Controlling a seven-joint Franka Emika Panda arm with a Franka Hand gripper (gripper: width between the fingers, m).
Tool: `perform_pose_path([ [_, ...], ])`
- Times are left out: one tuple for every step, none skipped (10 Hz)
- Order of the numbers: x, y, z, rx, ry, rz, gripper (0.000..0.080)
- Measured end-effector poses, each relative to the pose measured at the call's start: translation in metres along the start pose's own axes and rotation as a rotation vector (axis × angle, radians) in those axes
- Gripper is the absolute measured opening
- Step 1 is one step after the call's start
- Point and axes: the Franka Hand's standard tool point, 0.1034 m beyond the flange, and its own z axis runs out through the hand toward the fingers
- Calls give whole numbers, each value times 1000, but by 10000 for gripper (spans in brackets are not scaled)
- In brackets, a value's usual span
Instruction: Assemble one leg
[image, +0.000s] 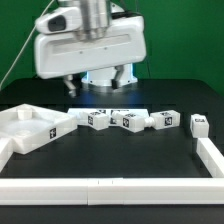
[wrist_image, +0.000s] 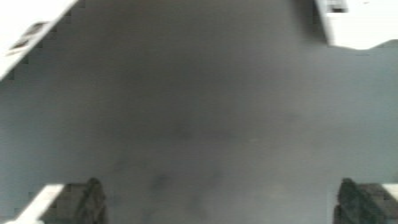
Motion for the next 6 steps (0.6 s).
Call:
perform_pose_path([
  [0,-3,1,1,-2,-5,648],
  [0,-3,1,2,-3,-7,648],
  [0,-3,2,2,-4,-6,648],
  [0,-3,2,2,-4,-7,648],
  [-2,-1,3,2,-6,-10,648],
  [-9,19,4,-1,-8,-133,648],
])
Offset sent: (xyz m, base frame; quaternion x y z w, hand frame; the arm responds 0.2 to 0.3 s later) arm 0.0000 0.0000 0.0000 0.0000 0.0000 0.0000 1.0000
